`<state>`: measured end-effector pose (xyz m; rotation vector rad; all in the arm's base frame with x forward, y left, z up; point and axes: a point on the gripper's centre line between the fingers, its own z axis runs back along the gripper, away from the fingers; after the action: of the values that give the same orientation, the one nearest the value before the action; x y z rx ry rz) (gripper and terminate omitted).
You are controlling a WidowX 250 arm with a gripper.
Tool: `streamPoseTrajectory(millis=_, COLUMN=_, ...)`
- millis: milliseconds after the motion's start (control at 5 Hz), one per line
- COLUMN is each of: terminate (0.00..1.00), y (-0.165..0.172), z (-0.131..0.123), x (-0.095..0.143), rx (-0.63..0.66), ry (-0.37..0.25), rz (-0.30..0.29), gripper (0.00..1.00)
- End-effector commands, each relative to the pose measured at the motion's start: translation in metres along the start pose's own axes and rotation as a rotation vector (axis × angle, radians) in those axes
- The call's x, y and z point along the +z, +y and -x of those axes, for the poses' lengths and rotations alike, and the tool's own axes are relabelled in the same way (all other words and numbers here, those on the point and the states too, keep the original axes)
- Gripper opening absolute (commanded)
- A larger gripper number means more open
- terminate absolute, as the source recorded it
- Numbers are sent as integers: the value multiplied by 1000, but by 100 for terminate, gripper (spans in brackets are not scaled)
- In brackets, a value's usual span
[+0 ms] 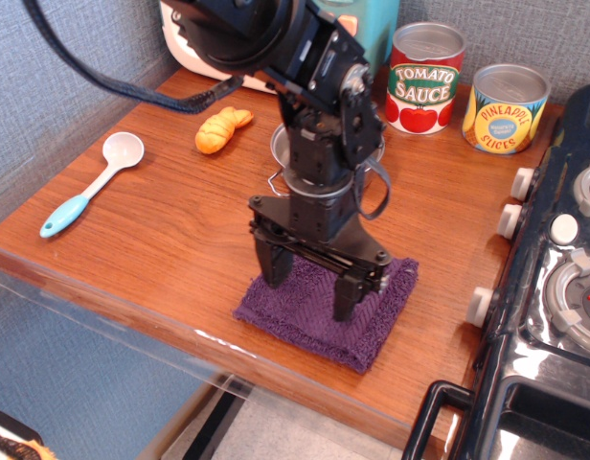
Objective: Move the purple cloth left next to the teal utensil
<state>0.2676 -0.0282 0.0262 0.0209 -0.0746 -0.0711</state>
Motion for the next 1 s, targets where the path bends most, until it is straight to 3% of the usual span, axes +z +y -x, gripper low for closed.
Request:
streamPoseTrajectory(millis=0, terminate=0, y=2, z=-9, x=-7, rx=-23, ry=-43, rz=27, gripper=100)
streamPoseTrajectory(millis=400, terminate=0, y=11, z=3, x=-36, rx=-22, ry=21, rz=43, gripper=100)
streamPoseTrajectory(millis=800, terminate=0, y=33, z=6, x=-26, rx=23, ry=27, rz=-54, gripper=100)
